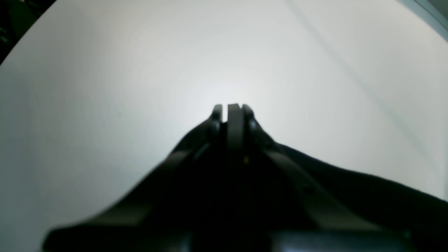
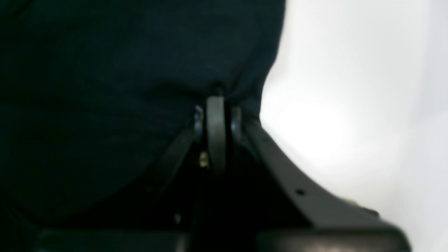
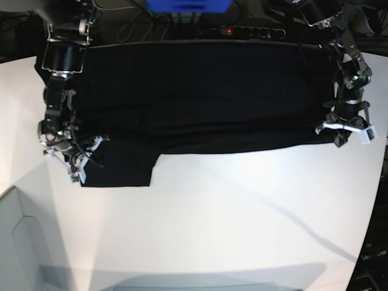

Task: Fold the T-shirt properly
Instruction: 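Pull the folded layers toward the arms and lay them flat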

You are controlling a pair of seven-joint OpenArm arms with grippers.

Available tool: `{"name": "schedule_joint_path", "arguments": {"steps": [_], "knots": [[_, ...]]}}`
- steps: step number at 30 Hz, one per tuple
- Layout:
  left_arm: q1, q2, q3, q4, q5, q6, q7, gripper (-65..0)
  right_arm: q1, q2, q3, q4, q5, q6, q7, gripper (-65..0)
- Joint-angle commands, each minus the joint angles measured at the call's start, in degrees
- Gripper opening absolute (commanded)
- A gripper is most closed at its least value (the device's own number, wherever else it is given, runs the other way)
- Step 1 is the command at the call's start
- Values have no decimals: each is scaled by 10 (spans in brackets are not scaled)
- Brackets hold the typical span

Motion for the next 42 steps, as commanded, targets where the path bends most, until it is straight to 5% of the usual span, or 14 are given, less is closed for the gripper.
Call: {"name": "schedule_joint_path", "arguments": {"steps": [1, 16, 27, 42], "knots": [[-6, -10, -4, 9, -5, 0, -15, -650, 0, 10, 3, 25, -9, 4, -8, -650], [-6, -8, -19, 44, -6, 0, -15, -650, -103, 10, 4, 360, -9, 4, -13, -650], [22, -6, -40, 94, -8, -1, -15, -650, -216, 10, 5, 389, -7, 5, -3, -650], [124, -20, -40, 109, -4, -2, -15, -650, -375, 2, 45, 389, -8, 158, 98, -650]]}}
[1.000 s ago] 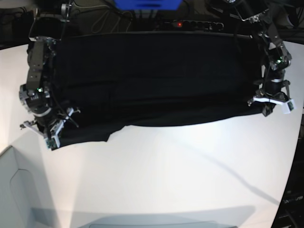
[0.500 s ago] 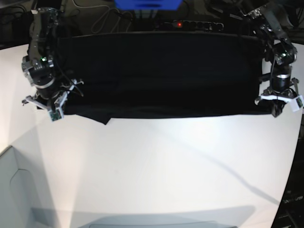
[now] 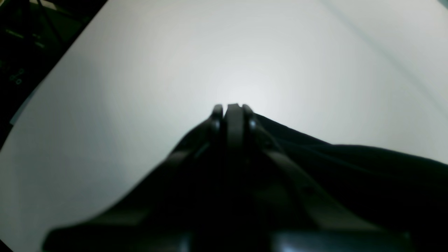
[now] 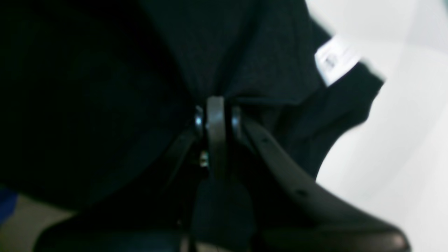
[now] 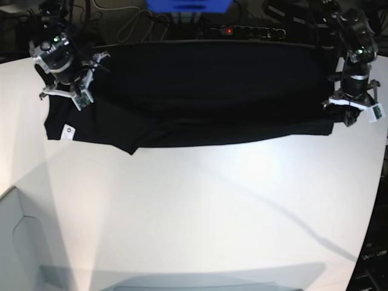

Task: Fold the T-shirt properly
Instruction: 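Pull the folded layers toward the arms and lay them flat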

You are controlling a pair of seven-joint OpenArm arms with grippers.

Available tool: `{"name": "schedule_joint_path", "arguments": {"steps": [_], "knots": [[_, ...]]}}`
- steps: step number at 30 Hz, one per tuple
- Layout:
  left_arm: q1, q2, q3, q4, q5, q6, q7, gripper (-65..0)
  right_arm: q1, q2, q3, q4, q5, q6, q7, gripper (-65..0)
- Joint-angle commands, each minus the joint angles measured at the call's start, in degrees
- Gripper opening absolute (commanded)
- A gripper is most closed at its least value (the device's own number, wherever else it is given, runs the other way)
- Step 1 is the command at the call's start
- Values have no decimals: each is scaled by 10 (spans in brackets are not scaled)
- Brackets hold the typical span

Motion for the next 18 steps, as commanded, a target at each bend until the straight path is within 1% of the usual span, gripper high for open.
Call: {"name": "schedule_joint_path", "arguments": {"steps": [1, 7, 12, 15, 18], "knots": [[6, -15, -3, 8, -2, 0, -14, -650, -4, 6, 3, 10, 4, 21, 11, -650], [11, -18, -2, 7, -2, 0, -14, -650, -11, 9, 51, 10, 4, 23, 11, -650], [11, -20, -2, -34, -2, 0, -14, -650, -11, 25, 93, 10, 4, 23, 11, -650], [11, -20, -1, -49, -2, 0, -14, -650, -12, 25, 117, 10, 4, 23, 9, -650], [11, -20, -1, -52, -2, 0, -14, -650, -23, 25, 123, 10, 3, 23, 7, -650]]}}
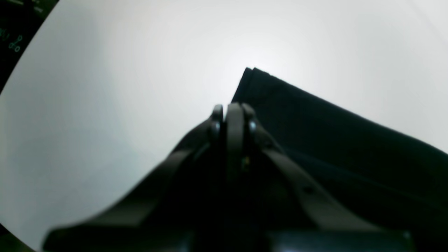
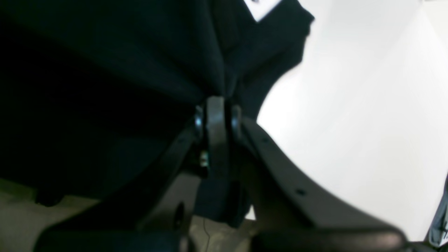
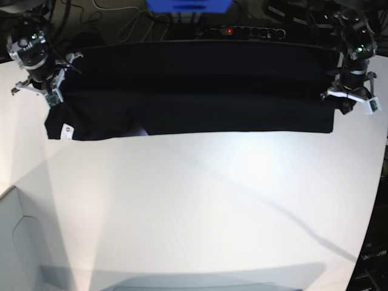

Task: Fold the T-shirt properly
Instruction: 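Pull the folded layers toward the arms and lay them flat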

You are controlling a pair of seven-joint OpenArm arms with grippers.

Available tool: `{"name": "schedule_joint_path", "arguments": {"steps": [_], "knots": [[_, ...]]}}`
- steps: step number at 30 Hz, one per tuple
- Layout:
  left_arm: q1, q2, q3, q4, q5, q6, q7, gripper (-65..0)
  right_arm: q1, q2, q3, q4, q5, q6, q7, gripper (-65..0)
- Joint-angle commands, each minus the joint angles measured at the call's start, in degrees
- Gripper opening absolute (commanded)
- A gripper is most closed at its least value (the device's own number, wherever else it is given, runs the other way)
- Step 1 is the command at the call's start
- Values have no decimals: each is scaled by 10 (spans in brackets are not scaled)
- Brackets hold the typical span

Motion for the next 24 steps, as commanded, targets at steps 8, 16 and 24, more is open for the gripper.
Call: {"name": "schedule_joint_path", "arguments": {"steps": [8, 16, 24], "knots": [[16, -9, -4, 7, 0, 2, -18, -650, -42, 2, -7, 10, -5, 8, 4, -650], [31, -8, 4, -5, 0, 2, -21, -650, -63, 5, -9, 8, -5, 8, 4, -650], [32, -6, 4, -31, -3, 2, -20, -650, -58, 3, -9, 6, -5, 8, 2, -650]]}}
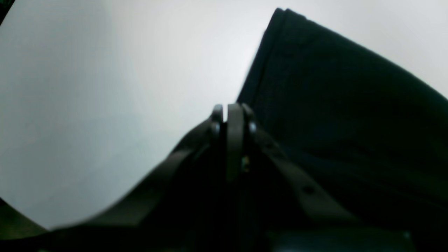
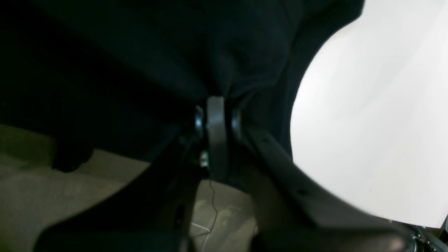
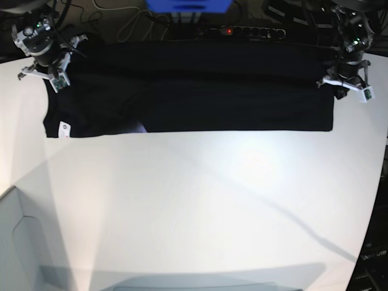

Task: Fold the T-shirt properly
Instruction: 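Pull the folded layers toward the arms and lay them flat, then release and reposition both grippers on the folded strip's ends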

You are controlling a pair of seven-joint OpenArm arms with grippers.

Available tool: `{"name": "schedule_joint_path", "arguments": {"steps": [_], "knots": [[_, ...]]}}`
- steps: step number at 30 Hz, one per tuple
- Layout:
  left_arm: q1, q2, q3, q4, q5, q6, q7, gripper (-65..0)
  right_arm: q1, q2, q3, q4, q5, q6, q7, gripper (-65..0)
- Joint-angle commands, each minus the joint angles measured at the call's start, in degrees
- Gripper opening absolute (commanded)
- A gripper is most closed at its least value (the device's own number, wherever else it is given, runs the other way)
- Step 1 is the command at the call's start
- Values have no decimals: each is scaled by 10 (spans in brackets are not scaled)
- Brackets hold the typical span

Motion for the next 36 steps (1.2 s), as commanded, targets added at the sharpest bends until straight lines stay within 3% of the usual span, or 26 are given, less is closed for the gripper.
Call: {"name": "schedule_joint_path", "arguments": {"steps": [1, 3, 5, 10, 13, 24, 29, 36], "knots": [[4, -9, -4, 9, -1, 2, -13, -650, -3, 9, 5, 7, -2, 8, 3, -650], [4, -9, -4, 9, 1, 2, -12, -650, -3, 10, 5, 7, -2, 8, 2, -640], [7, -9, -4, 12, 2, 2, -12, -628, -2, 10, 5, 7, -2, 8, 2, -589], [23, -10, -7, 18, -2, 2, -12, -428, -1, 8, 10, 9, -2, 8, 5, -417], [24, -9, -8, 27, -1, 2, -12, -348, 3, 6, 25, 12, -2, 8, 7, -366], [14, -8, -6, 18, -2, 2, -17, -334, 80, -50, 11, 5, -1, 8, 2, -366], [7, 1, -3, 17, 1, 2, -13, -334, 101, -53, -25, -17, -2, 8, 1, -365], [8, -1, 22, -15, -2, 2, -14, -334, 120, -53, -25, -89, -2, 8, 4, -365]]}}
